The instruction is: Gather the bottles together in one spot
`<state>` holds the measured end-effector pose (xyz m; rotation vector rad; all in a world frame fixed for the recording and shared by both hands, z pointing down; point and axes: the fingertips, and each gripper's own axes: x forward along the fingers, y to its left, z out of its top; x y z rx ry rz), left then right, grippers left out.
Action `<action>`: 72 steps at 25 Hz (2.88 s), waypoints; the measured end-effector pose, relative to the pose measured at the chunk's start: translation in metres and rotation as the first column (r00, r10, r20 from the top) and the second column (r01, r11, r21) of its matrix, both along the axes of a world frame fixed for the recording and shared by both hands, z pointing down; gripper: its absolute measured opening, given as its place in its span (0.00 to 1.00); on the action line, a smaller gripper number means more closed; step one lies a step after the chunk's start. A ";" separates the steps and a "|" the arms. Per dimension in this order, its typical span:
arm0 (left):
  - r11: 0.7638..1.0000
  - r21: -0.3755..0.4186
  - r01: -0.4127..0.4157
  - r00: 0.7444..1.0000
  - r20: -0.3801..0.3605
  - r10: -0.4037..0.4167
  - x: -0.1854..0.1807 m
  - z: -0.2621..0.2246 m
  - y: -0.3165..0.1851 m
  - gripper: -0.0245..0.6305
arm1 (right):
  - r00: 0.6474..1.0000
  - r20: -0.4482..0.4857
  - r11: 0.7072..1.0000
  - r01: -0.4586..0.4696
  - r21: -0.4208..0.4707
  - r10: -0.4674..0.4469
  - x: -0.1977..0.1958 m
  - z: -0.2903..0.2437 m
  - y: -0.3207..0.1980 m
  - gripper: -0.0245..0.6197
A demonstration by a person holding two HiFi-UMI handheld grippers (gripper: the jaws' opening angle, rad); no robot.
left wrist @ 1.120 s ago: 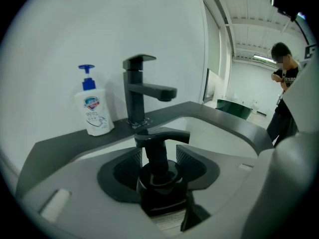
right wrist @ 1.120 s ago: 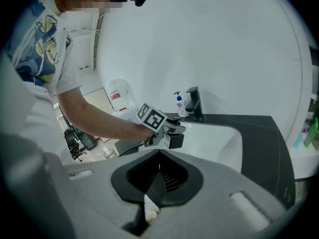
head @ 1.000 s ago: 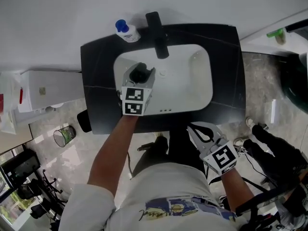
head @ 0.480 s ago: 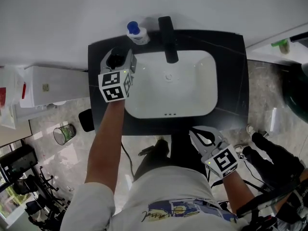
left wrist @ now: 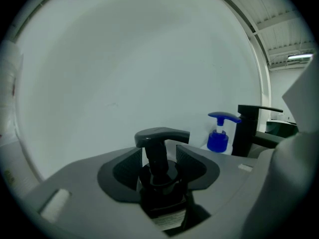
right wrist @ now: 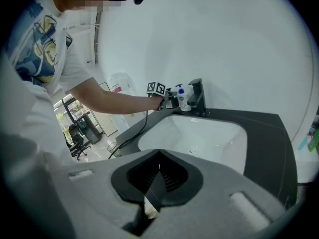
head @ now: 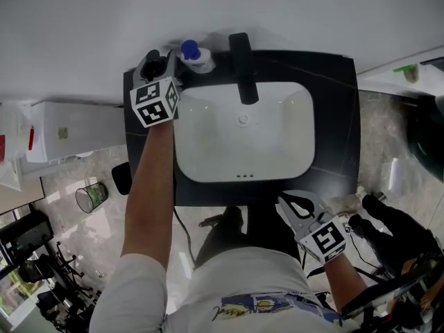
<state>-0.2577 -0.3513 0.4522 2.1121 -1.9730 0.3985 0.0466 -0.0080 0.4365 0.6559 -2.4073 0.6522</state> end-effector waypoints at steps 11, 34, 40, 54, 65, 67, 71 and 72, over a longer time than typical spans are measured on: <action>0.997 0.076 -0.015 0.999 0.042 0.012 0.000 0.017 -0.005 0.38 | 0.998 -0.065 0.999 0.020 -0.041 -0.023 0.008 0.008 -0.005 0.04; 0.993 0.079 -0.085 0.992 0.098 0.077 -0.004 -0.011 0.052 0.64 | 1.000 -0.011 0.998 0.019 0.053 -0.019 -0.017 -0.010 -0.001 0.04; 0.985 0.094 -0.147 0.987 0.074 0.140 0.002 -0.060 0.118 0.51 | 1.000 -0.008 0.992 -0.013 0.123 0.014 -0.025 -0.022 -0.001 0.04; 0.893 0.021 -0.449 0.892 -0.045 0.450 0.073 -0.099 0.328 0.10 | 0.996 -0.011 0.961 -0.081 0.263 0.087 -0.055 -0.054 0.037 0.05; 0.778 -0.089 -0.622 0.782 -0.116 0.612 0.123 -0.085 0.425 0.04 | 0.993 -0.009 0.947 -0.113 0.301 0.122 -0.061 -0.069 0.079 0.04; 0.762 -0.114 -0.638 0.769 -0.141 0.623 0.127 -0.084 0.439 0.04 | 0.993 -0.010 0.945 -0.111 0.306 0.120 -0.062 -0.071 0.087 0.04; 0.754 -0.138 -0.642 0.766 -0.169 0.621 0.128 -0.082 0.454 0.04 | 0.994 -0.023 0.943 -0.090 0.320 0.102 -0.066 -0.074 0.097 0.04; 0.756 -0.142 -0.640 0.768 -0.171 0.618 0.128 -0.082 0.456 0.04 | 0.995 -0.025 0.943 -0.085 0.322 0.099 -0.066 -0.075 0.099 0.04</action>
